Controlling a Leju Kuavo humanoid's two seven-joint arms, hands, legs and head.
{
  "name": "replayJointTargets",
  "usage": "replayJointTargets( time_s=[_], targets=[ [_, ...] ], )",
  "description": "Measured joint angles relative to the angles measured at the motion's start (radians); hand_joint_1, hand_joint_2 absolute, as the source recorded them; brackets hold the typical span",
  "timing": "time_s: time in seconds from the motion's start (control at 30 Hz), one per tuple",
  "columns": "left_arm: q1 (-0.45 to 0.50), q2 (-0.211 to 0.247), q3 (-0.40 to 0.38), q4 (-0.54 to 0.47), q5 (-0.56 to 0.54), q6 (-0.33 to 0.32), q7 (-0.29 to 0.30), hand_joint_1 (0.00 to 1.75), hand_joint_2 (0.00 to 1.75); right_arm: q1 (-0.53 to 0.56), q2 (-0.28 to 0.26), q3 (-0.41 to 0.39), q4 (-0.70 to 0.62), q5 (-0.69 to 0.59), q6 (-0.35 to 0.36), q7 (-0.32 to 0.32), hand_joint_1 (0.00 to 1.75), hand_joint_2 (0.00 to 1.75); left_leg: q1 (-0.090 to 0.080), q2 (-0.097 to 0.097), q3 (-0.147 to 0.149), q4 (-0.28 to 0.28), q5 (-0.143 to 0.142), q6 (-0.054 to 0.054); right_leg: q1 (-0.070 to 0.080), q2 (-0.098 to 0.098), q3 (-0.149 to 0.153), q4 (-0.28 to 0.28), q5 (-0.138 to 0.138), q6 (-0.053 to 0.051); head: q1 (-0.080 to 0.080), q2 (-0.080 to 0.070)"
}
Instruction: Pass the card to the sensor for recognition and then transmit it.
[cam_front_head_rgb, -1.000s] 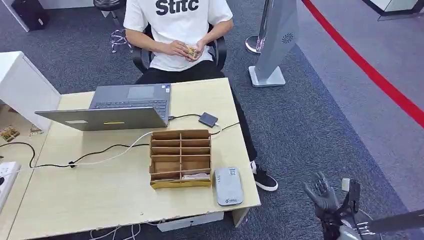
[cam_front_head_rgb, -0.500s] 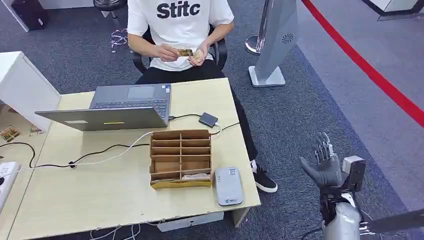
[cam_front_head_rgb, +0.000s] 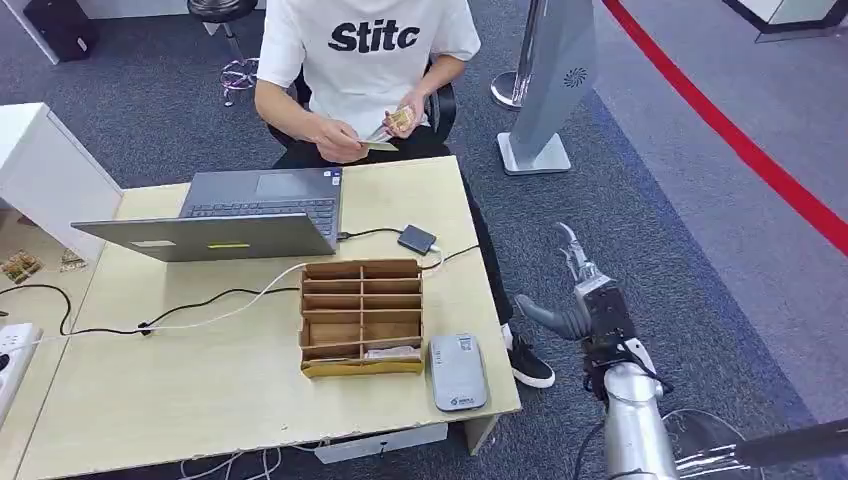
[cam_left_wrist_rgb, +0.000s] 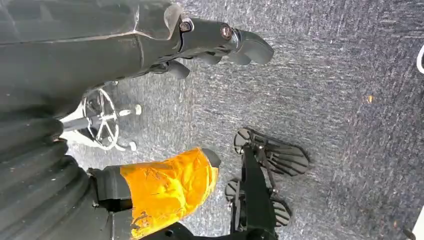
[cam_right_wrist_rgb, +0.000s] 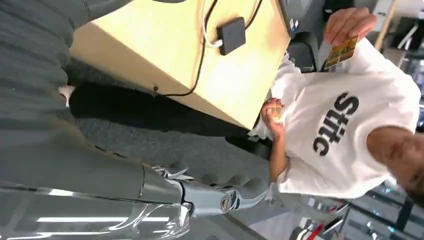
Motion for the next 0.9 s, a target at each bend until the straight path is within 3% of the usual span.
replayJointTargets(
  time_s=[0.27,0.83,0.87,0.9],
  targets=[
    [-0.002,0.001,0.0,0.0,-0.04,-0.015,-0.019,0.0,1.75,-0.109,0.022,0.121,0.037,0.151,-0.091,0.083,0.0,1.75,0.0,0.0,0.0,0.0,0.0,0.0,0.0,0.0,0.0,0.0,0.0,0.0,0.0,0.0],
    [-0.019,0.003,-0.002,0.001,-0.162,-0.068,-0.073,0.0,1.75,-0.424,0.085,0.287,0.279,0.503,-0.314,0.286,0.0,1.75,0.0,0.0,0.0,0.0,0.001,0.0,0.0,0.0,0.0,0.001,0.001,-0.001,0.0,0.0],
    [-0.021,0.003,-0.002,0.002,-0.171,-0.07,-0.078,0.0,1.75,-0.441,0.087,0.296,0.294,0.527,-0.326,0.297,0.21,1.75,0.0,0.0,0.0,0.0,0.001,0.0,0.0,0.001,0.0,0.001,0.001,-0.001,0.0,0.0],
    [-0.023,0.003,-0.002,0.003,-0.181,-0.071,-0.083,0.0,1.75,-0.458,0.09,0.306,0.312,0.554,-0.336,0.308,1.05,1.75,0.0,0.0,0.0,0.0,0.001,0.0,0.0,0.001,0.0,0.001,0.001,-0.001,0.0,0.0]
  ],
)
